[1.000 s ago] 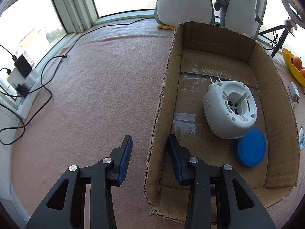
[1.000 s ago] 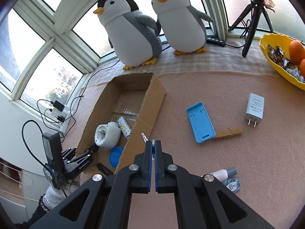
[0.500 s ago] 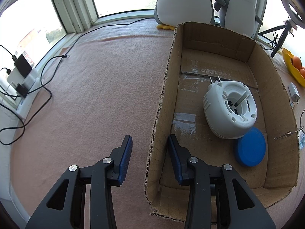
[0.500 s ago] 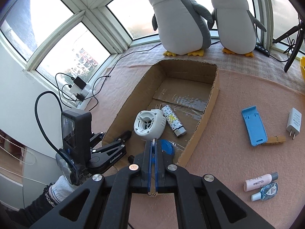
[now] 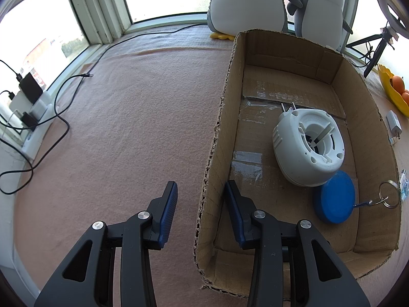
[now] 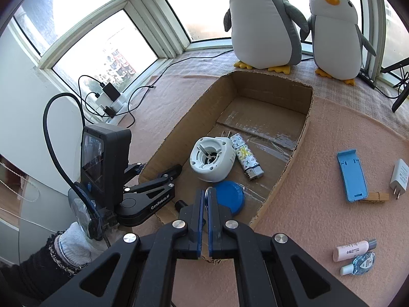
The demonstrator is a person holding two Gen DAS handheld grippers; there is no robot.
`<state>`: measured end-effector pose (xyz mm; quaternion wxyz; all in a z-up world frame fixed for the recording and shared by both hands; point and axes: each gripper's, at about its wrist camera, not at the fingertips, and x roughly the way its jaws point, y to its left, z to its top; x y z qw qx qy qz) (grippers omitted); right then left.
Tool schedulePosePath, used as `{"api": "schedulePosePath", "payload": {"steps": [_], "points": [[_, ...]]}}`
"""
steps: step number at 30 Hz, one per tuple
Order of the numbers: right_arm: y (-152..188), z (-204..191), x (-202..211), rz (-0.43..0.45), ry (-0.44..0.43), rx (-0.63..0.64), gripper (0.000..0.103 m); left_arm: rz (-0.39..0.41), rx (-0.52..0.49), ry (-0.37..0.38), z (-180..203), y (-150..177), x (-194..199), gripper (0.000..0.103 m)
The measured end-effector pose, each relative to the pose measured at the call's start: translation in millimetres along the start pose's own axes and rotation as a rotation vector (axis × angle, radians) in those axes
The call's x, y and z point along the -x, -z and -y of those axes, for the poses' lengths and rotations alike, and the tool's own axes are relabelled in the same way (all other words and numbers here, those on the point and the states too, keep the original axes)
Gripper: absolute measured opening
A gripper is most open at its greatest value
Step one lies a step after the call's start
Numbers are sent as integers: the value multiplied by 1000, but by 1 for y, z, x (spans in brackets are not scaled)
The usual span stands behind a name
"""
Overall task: Organize rigid objects
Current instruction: 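Carry the keyring with the right tool into the box and release, then move the right tool to the blue phone stand and grasp it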
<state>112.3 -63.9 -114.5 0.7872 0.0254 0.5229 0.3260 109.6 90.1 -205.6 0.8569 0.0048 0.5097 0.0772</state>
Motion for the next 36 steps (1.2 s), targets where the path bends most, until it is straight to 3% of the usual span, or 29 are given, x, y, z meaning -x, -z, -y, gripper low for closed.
{"api": "schedulePosePath", "payload": {"steps": [1,2,3,15,22,24,26,36], "points": [[0,-1,1,5,5,3,24,0,0,0,0,1,0,38],[1,-2,3,23,8,10,40,0,0,0,0,1,0,38],[1,-2,3,23,8,10,46,0,0,0,0,1,0,38],[3,13,22,79,58,2,46,0,0,1,-1,1,0,38],[3,50,38,110,127,-44,47,1,0,1,-1,1,0,38],[1,73,45,116,148,-80,62,1,0,0,0,1,0,38],[0,82,46,114,156,-92,71,0,0,1,-1,1,0,38],[-8,154,33,57,217,-221,71,0,0,0,0,1,0,38]]}}
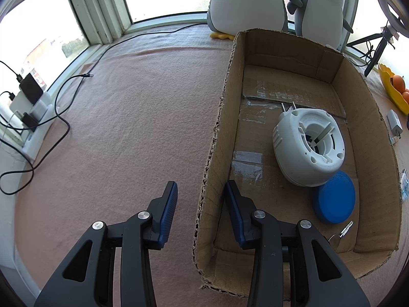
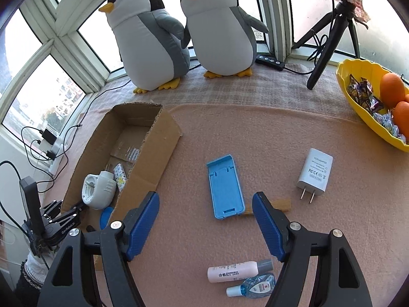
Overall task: Organize rigid objects
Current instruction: 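Move the right tool to the blue phone stand and grasp it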
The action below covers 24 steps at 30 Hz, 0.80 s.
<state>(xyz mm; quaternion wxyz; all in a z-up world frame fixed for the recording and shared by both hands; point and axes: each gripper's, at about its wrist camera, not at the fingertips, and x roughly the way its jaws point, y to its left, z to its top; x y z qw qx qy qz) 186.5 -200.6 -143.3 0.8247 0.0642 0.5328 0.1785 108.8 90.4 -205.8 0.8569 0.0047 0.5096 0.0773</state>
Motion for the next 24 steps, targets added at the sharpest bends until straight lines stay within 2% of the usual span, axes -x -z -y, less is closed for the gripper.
{"api": "schedulePosePath", "payload": {"steps": [14,24], "points": [[-12,1,-43,-106,121,106,71,1,-3,-1,-1,0,0,38],[-15,-4,-69,-165,163,165,71,1,-5,-3,-3,1,1,38]]}}
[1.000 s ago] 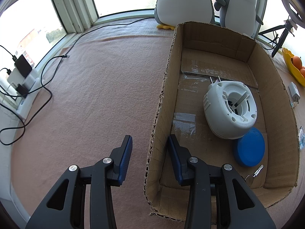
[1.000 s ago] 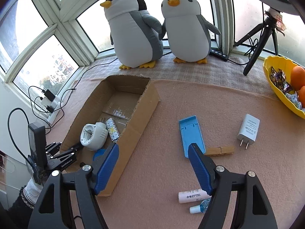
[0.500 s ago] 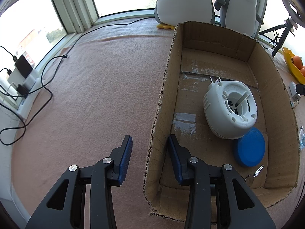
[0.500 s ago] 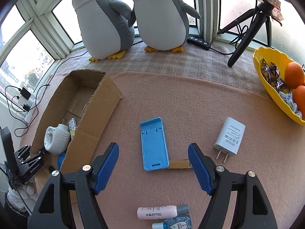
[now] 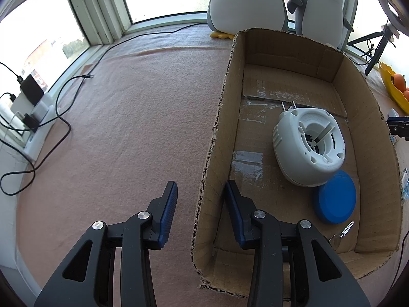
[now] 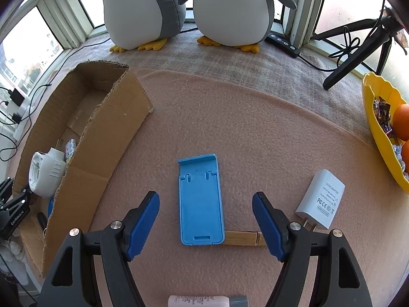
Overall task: Organize rigid objects
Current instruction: 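Move the right tool to the blue phone stand and grasp it, then carry the blue phone stand with the right tool into the box and release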
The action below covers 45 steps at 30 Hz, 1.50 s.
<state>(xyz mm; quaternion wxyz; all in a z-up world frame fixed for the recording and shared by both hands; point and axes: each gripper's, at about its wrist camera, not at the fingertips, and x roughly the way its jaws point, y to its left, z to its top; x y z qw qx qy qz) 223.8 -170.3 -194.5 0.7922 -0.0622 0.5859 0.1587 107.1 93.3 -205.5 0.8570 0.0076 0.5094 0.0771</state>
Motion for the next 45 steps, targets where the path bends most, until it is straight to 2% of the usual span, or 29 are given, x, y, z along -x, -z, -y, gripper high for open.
{"api": "schedulePosePath", "payload": {"steps": [19,28,36,45], "points": [[-7,-19,-22,-90,83,130,70,0,3,4,-1,1,1,38],[-13,-22,-25,-126,52,134,61,0,3,3,-1,1,0,38],[-16,-29,-21,-137,38,151,34,0,3,4,-1,1,0,38],[-15,-34,-19,-128,26,145,33,0,4,5,-1,1,0,38]]}}
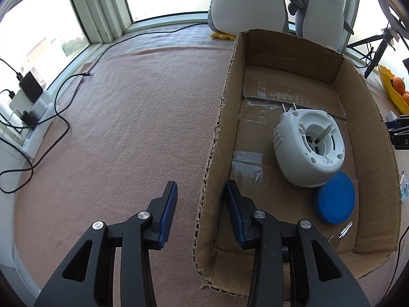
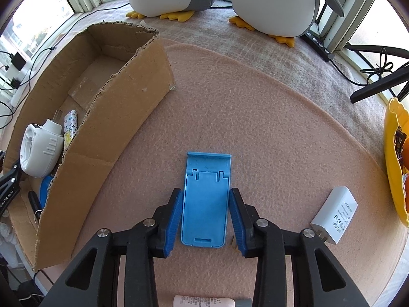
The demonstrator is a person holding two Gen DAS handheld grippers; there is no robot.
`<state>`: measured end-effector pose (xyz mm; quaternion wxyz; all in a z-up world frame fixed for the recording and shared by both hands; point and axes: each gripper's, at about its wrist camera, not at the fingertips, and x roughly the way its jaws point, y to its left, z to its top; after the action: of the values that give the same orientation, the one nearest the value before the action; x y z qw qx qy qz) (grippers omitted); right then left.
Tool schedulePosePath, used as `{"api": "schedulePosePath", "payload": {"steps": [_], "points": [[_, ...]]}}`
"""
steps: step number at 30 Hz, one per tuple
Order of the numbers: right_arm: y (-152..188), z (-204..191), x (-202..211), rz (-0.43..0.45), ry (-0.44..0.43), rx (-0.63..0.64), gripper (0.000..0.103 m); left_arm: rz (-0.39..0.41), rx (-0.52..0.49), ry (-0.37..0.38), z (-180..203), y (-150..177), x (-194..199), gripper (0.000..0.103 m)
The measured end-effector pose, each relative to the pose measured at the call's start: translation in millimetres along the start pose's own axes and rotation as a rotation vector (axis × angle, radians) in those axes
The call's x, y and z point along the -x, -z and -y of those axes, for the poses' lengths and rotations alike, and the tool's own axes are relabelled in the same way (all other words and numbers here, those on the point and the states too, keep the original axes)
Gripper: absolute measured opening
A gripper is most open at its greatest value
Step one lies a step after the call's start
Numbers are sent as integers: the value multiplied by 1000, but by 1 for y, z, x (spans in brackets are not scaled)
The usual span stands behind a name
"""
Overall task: Organize rigid objects
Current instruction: 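Carry the blue phone stand with the right tool into the box and release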
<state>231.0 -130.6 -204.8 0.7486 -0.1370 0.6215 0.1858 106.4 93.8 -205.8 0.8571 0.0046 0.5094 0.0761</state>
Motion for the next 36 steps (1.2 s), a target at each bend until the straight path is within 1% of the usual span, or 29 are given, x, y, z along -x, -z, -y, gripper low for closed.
{"api": "schedulePosePath", "payload": {"steps": [7,9,15,20,22,23,26,28,30,32,36], "points": [[8,-3,4,22,7,-15,33,0,0,0,0,0,0,38],[16,-5,9,30,8,-22,33,0,1,0,0,0,0,38],[29,3,16,51,0,-41,33,0,2,1,0,0,0,38],[34,-2,36,88,-22,-48,33,0,2,1,0,0,0,38],[32,-8,52,122,-42,-49,33,0,2,1,0,0,0,38],[32,-8,52,122,-42,-49,33,0,1,1,0,0,0,38],[26,-18,70,162,-70,-44,33,0,1,1,0,0,0,38],[13,-21,76,184,-86,-30,33,0,1,1,0,0,0,38],[7,-32,84,202,-101,-13,33,0,1,1,0,0,0,38],[-4,-48,86,218,-123,8,33,0,2,1,0,0,0,38],[-9,-68,88,233,-147,22,33,0,3,1,0,0,0,38]]}}
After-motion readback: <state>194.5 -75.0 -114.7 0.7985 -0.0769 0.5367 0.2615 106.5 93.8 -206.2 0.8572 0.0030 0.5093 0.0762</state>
